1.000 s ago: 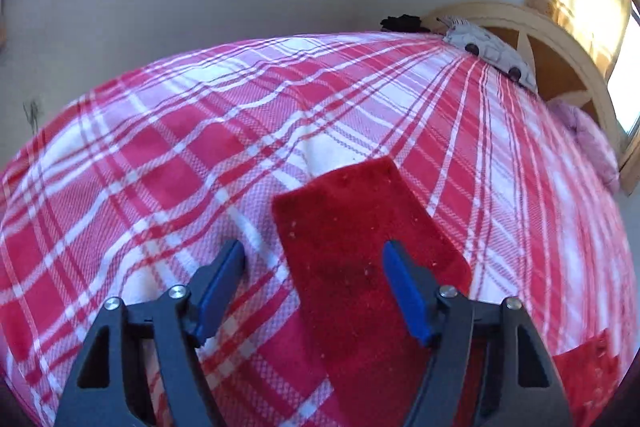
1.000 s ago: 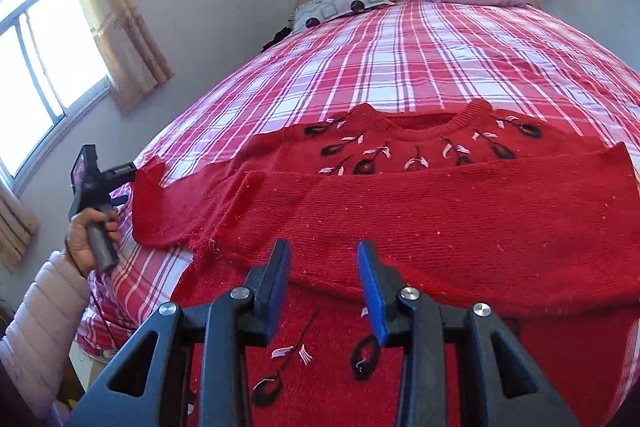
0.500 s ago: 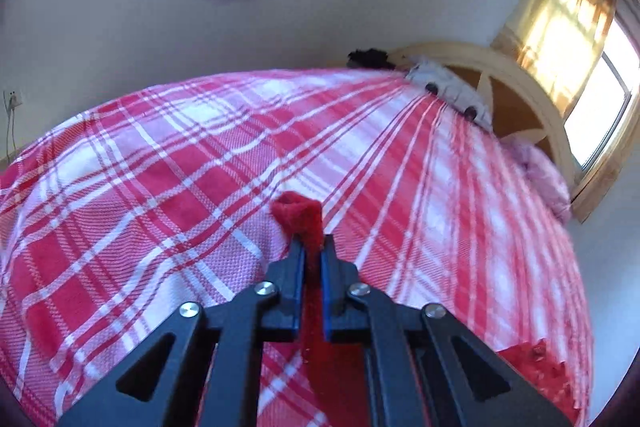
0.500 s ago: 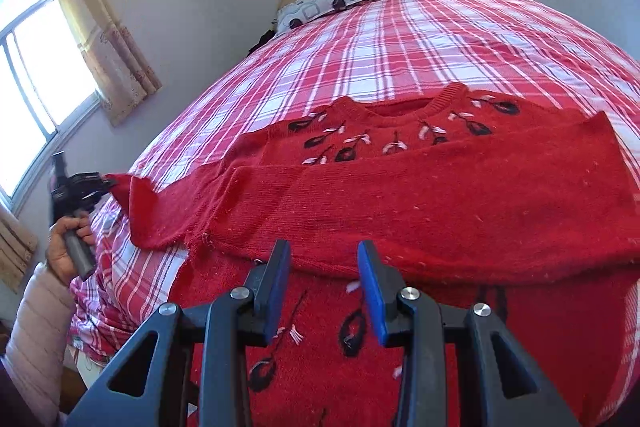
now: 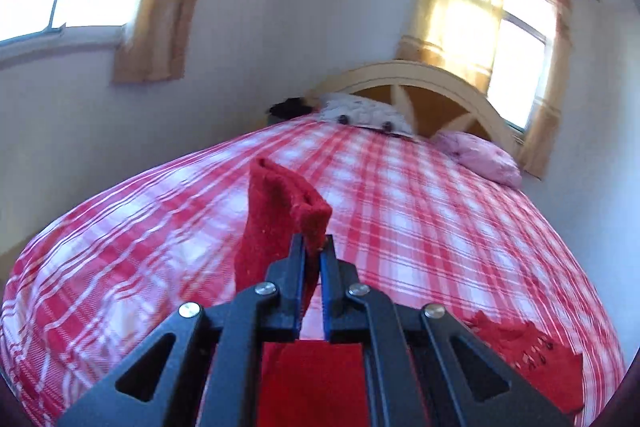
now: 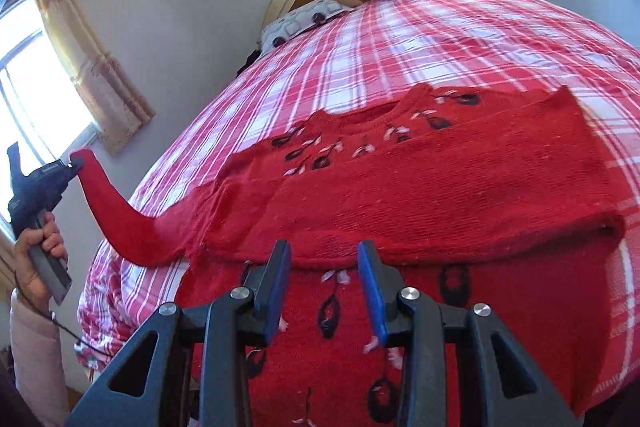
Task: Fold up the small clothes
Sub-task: 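Fold the held sleeve across the sweater front with the left gripper, then release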
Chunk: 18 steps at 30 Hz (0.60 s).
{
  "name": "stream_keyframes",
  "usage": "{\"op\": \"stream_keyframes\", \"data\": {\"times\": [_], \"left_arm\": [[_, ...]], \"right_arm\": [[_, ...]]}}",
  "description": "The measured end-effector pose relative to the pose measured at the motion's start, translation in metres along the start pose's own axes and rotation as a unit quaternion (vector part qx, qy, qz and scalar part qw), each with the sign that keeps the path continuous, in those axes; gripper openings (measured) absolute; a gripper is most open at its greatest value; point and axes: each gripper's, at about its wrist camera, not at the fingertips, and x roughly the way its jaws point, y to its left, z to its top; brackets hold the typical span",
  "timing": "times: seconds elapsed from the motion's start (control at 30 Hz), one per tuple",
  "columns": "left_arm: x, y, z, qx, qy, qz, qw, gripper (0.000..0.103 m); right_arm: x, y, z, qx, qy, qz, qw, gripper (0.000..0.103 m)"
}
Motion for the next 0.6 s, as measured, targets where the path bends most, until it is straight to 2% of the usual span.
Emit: {"op": "stream_keyframes", "data": {"times": [0.13, 0.2, 0.33, 0.43, 0.5, 0.6], "left_arm": [[-0.005, -0.084, -0.024, 0.071, -0.006, -0.07, 0.995, 0.007], [-0.006, -0.127, -0.048, 0.11, -0.005, -0.103, 0.9885, 0.007], [0.002, -0.192, -0.107, 0.159, 0.039, -0.155, 0.9743, 0.007], [0.018, -0.225, -0.159, 0.203, 0.088, -0.159, 0.9622, 0.007], [0.026, -0.232, -0.181, 0.214, 0.121, -0.16, 0.9561, 0.007], [0.029, -0.235, -0.2, 0.226, 0.164, -0.152, 0.9481, 0.014]], "right_arm": [[-0.013, -0.016, 0.004, 0.021, -0.017, -0.012, 1.0, 0.036], [-0.02, -0.026, 0.006, 0.032, -0.026, -0.019, 0.999, 0.036], [-0.033, -0.046, 0.006, 0.05, -0.035, -0.035, 0.998, 0.036], [-0.039, -0.06, 0.003, 0.063, -0.034, -0.044, 0.996, 0.036], [-0.04, -0.065, 0.001, 0.067, -0.031, -0.047, 0.996, 0.036], [-0.04, -0.07, -0.003, 0.067, -0.028, -0.048, 0.996, 0.036]]}}
